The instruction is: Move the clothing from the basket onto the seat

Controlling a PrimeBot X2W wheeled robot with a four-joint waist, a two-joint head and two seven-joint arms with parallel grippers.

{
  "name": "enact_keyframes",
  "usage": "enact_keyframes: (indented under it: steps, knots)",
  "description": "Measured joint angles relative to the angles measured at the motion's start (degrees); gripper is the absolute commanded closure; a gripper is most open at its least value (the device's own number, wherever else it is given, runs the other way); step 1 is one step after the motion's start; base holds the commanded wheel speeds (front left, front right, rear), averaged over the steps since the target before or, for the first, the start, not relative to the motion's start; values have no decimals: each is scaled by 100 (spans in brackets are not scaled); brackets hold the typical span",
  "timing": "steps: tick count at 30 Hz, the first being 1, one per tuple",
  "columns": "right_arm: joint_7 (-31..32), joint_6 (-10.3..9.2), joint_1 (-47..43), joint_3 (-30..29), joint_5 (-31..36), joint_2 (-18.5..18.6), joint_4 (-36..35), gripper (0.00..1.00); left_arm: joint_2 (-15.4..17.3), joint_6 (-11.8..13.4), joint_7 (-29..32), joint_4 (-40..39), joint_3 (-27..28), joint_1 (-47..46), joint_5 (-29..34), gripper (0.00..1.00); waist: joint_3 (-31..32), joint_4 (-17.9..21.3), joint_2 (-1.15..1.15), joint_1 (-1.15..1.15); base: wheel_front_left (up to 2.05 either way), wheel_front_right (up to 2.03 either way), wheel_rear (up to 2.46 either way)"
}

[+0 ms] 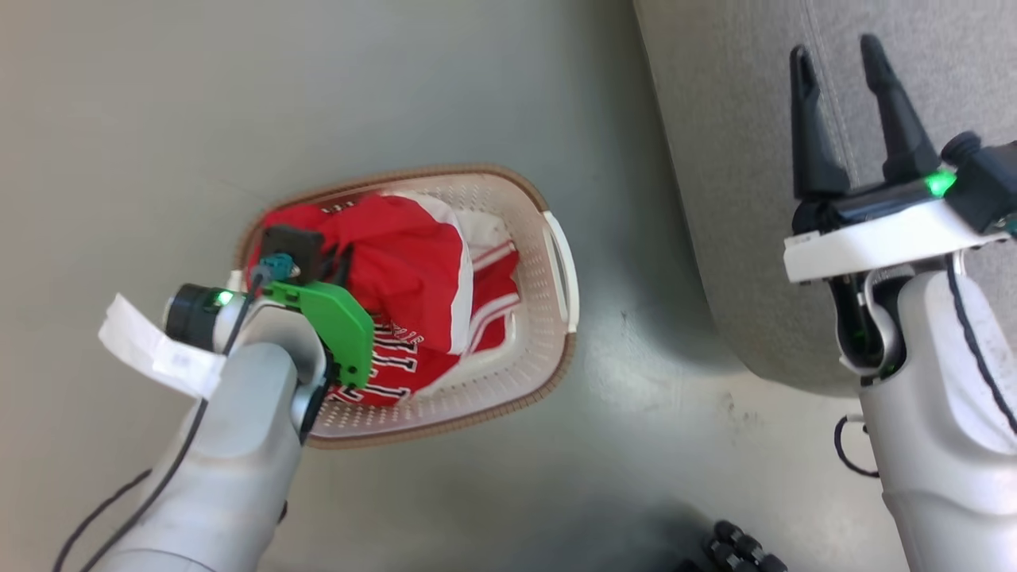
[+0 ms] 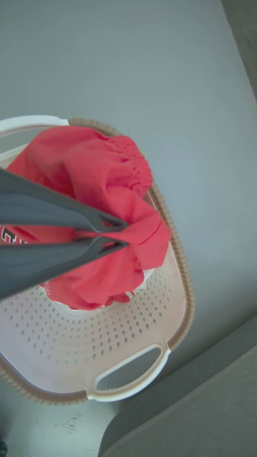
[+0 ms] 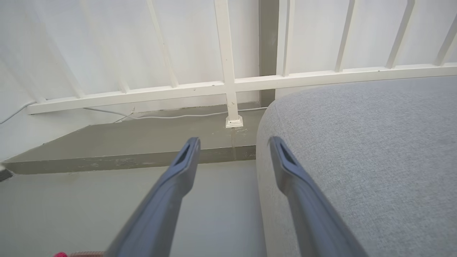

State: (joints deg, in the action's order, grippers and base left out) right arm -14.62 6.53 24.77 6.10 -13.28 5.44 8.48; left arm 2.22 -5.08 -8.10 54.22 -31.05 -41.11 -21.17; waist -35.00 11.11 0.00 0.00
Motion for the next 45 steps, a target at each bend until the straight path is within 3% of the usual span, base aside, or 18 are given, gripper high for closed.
enact_keyframes:
  steps: [17,45]
  knots:
    - [1,4,-716,190,29,43,463,0,-9,-94,-561,-1029,-389,627,-737,100,1281,-499,0,0,0,0,0]
    - [1,53,-1778,744,-29,-20,848,0,55,-94,-628,-3070,-372,1340,-721,100,3209,-1037,0,0,0,0,0]
